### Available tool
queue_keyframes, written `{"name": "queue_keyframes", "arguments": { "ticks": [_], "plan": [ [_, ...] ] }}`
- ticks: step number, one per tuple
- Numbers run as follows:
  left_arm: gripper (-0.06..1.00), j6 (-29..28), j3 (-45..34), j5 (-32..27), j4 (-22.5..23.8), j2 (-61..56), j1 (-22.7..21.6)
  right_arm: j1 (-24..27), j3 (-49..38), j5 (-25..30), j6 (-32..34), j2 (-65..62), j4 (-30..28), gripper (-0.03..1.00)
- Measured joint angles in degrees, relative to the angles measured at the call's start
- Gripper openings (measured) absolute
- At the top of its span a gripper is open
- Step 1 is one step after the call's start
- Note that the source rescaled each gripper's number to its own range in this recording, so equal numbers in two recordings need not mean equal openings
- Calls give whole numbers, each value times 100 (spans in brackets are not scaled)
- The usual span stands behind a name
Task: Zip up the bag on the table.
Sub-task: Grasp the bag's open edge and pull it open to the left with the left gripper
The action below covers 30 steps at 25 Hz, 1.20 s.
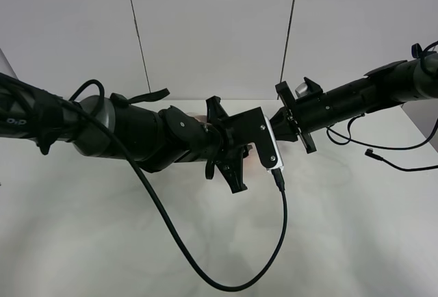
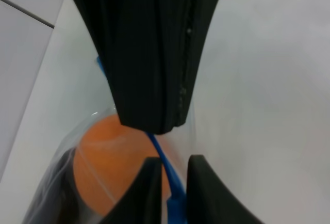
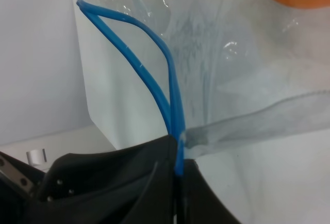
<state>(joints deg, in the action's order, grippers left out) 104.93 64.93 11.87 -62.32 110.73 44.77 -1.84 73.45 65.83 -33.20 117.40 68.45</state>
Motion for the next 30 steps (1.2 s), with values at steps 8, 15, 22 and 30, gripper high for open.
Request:
{"name": "queue_keyframes", "arguments": {
  "ticks": [8, 15, 22, 30],
  "plan": [
    [9, -21, 0, -85, 0, 0, -106, 0, 0, 0, 0, 0, 20, 0],
    [12, -147, 0, -269, 14, 0, -117, 0, 0, 0, 0, 0, 28, 0],
    [8, -158, 0, -301, 19, 0, -133, 0, 0, 0, 0, 0, 28, 0],
    [0, -146, 0, -381, 30, 0, -296, 0, 0, 6, 0, 0, 34, 0]
  ]
}}
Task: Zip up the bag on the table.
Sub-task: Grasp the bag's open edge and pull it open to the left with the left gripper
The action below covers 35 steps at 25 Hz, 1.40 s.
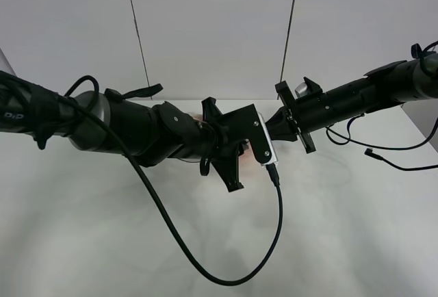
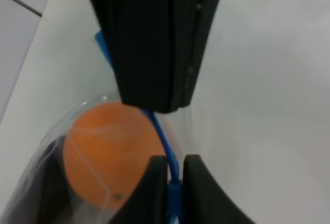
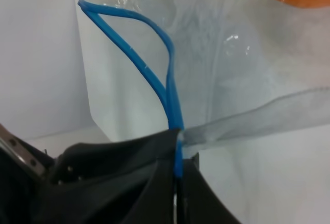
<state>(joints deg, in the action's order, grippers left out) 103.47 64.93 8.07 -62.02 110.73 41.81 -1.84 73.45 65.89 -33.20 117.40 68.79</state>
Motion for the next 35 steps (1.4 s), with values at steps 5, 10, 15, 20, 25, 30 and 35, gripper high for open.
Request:
{"name": "queue_keyframes", "arguments": {
  "ticks": [5, 10, 15, 20, 25, 30, 35],
  "plan": [
    [0, 118, 1, -108, 17, 0, -309, 0, 0, -6, 0, 0, 59, 0],
    [0, 470, 1, -126, 28, 0, -599, 0, 0, -24, 0, 0, 94, 0],
    [0, 788, 1, -126, 33, 0, -926, 0, 0, -30, 0, 0, 118, 0],
    [0, 988, 1, -151, 33, 0, -1394, 0, 0, -30, 0, 0, 157, 0],
    [0, 1054, 1, -151, 33, 0, -1877, 0, 0, -30, 0, 0, 177, 0],
    [0, 1060, 1, -198, 34, 0, -2319, 0, 19, -19, 0, 0, 215, 0],
    [0, 1076, 1, -282, 39, 0, -2623, 0, 19, -11, 0, 0, 227, 0]
  ]
}}
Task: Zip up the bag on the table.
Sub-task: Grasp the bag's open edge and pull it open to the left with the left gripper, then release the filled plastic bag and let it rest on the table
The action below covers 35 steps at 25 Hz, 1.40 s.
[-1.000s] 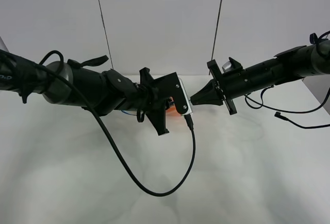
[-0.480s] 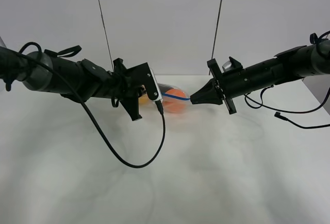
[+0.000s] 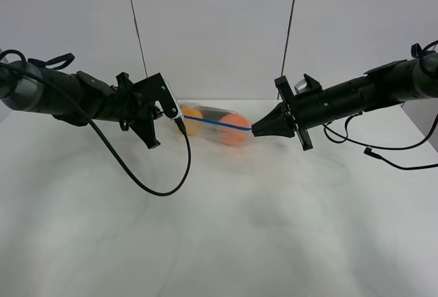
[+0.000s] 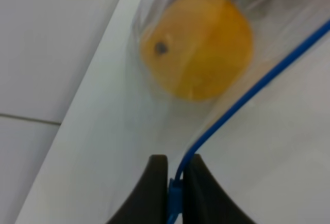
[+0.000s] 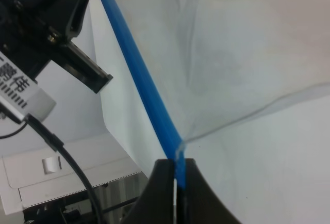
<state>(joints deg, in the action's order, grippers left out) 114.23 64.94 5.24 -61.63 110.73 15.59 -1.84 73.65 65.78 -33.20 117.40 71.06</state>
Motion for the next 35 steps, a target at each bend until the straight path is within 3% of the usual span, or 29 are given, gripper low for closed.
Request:
{"name": "queue_keyframes", "arguments": {
  "ticks": [9, 17, 19, 23, 25, 29, 33, 35],
  "plan": [
    [0, 18, 0, -11, 0, 0, -509, 0, 6, 11, 0, 0, 18, 0],
    [1, 7, -5, -163, 5, 0, -541, -10, 6, 18, 0, 0, -26, 0],
    [12, -57, -5, -144, 5, 0, -571, 2, 6, 22, 0, 0, -73, 0],
    [70, -320, -5, -30, 0, 0, -653, 2, 6, 42, 0, 0, -145, 0],
    [88, -447, -5, 3, 0, 0, -730, 2, 6, 42, 0, 0, -147, 0],
    [97, -1133, -5, 16, -164, 0, -1097, 2, 6, 44, 0, 0, -158, 0],
    [99, -2429, -5, 27, -932, 0, -1534, 2, 6, 67, 0, 0, -158, 0],
    [99, -2787, -5, -202, -1183, -24, -1737, 2, 6, 67, 0, 0, -158, 0]
  ]
}}
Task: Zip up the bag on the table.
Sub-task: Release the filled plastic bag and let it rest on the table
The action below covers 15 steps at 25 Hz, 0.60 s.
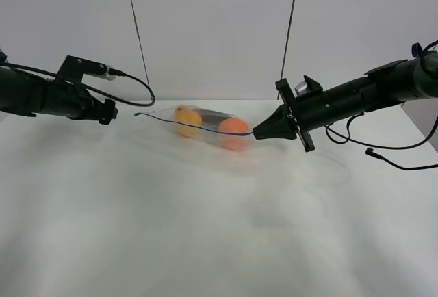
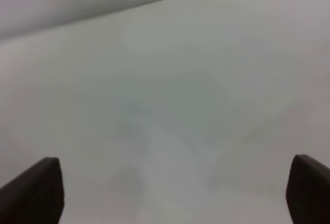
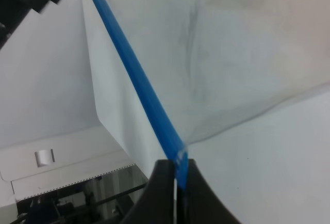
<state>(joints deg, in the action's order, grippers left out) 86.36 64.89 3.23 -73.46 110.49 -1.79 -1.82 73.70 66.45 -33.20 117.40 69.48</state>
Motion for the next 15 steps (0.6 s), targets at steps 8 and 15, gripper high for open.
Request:
{"name": "queue_keyframes", "arguments": {
  "ticks": [8, 15],
  "plan": [
    [100, -1652, 18, -3052, 55, -152, -743, 0, 0, 0, 0, 0, 6, 0],
    [100, -5160, 435, -4651, 3793, -158, -654, 0, 0, 45, -25, 0, 22, 0]
  ]
}}
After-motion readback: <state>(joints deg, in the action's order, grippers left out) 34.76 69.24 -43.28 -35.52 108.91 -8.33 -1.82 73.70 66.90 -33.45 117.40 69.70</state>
